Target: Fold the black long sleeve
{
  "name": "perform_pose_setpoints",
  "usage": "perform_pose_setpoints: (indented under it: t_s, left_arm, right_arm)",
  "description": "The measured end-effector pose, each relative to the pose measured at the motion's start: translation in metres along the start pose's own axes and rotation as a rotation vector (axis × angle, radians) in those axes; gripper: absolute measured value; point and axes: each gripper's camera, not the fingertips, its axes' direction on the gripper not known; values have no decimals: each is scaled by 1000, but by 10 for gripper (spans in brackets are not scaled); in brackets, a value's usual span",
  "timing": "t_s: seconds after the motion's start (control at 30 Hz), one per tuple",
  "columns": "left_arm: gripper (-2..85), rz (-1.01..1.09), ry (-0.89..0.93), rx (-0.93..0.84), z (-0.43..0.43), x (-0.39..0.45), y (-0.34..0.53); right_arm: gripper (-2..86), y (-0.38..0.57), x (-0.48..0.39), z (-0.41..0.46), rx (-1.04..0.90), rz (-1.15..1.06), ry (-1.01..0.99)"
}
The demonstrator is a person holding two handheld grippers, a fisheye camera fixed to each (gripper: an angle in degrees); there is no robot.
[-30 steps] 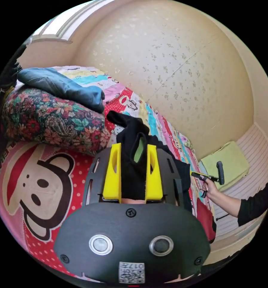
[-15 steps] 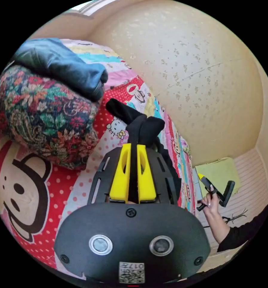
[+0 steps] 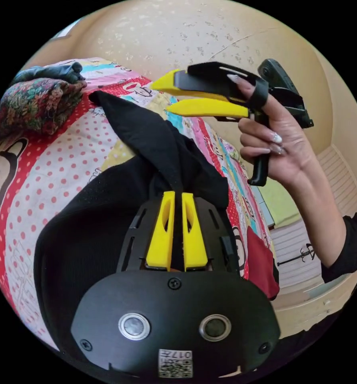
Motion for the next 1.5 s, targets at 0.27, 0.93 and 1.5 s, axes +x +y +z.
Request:
perform_pose_setpoints:
  t_s: [0.27,0.93,1.5]
  left_arm:
    - [44,-111,95,30,-63,-16,-13]
    - [45,-720,1087,308,-111,-190,-186]
    - [27,-122,395,510,-366,-147,-334]
  right_arm:
    - [37,-9,-24,96,-172,-60,476]
    - [27,88,13,-53,271,-169,-72]
    - [101,160,166,-17,183,443,-85]
